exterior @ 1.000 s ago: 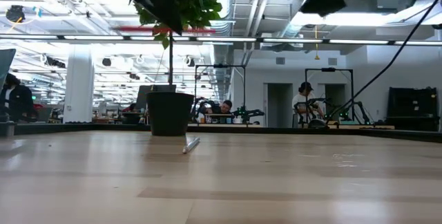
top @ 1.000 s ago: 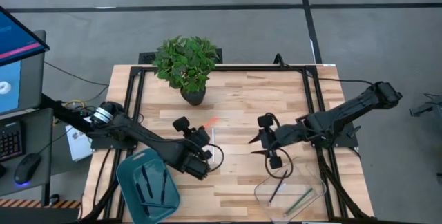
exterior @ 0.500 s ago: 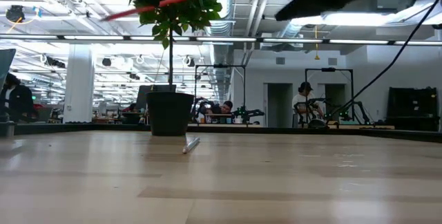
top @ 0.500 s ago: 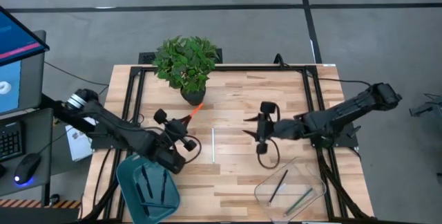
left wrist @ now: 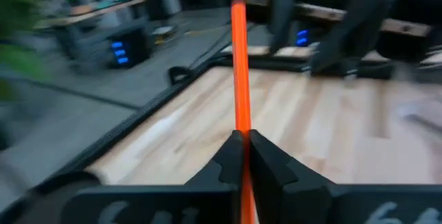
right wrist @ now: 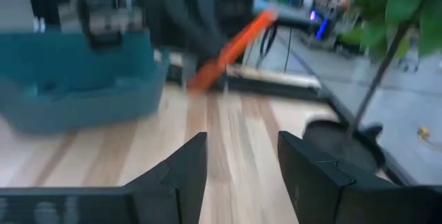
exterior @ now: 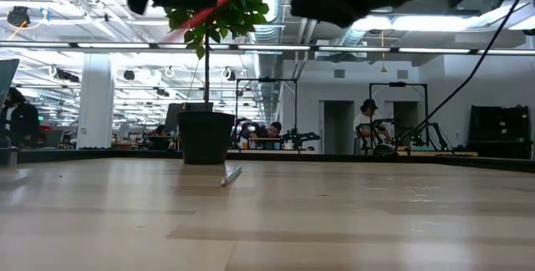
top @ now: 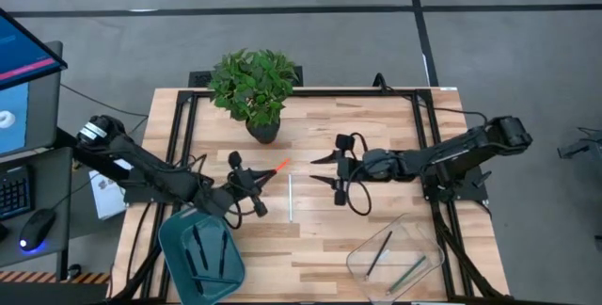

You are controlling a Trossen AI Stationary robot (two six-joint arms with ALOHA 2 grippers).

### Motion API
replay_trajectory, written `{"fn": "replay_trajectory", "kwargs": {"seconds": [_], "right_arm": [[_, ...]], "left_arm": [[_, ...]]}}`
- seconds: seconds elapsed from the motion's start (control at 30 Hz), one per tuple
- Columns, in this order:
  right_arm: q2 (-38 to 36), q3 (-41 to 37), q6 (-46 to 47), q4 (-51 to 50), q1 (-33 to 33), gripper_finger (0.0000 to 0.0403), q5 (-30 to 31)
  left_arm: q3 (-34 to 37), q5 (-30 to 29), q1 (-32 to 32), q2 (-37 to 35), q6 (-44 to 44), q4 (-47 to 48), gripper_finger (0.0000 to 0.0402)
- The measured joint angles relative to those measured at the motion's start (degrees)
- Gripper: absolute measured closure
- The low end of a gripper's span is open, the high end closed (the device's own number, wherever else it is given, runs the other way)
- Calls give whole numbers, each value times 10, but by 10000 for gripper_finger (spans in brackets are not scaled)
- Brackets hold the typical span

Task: Sort pens & pencils
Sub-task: Put the orange pencil into the transparent bin

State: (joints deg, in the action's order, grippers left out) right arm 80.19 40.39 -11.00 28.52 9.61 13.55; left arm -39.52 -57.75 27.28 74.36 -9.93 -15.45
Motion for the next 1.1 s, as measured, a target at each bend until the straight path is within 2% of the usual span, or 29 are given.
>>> {"fn": "replay_trajectory", "kwargs": {"seconds": [0.1,0.2,0.37,0.53,0.77,0.97,1.1], "right_arm": [[17,-1,-1,8,0,204,0],[21,3,-1,22,-1,204,1],[17,1,0,46,-4,204,0],[17,1,3,49,1,204,0],[17,1,66,-107,12,204,0],[17,1,96,-213,7,204,0],[17,1,132,-289,-3,204,0]], "left_arm": [[33,64,-19,5,42,-102,398],[56,81,-28,5,63,-153,398],[67,135,-32,5,100,-191,399],[67,138,-34,5,109,-196,400],[67,194,-34,5,80,-129,401],[67,195,-41,5,16,-79,401],[67,193,-41,5,13,-79,401]]}}
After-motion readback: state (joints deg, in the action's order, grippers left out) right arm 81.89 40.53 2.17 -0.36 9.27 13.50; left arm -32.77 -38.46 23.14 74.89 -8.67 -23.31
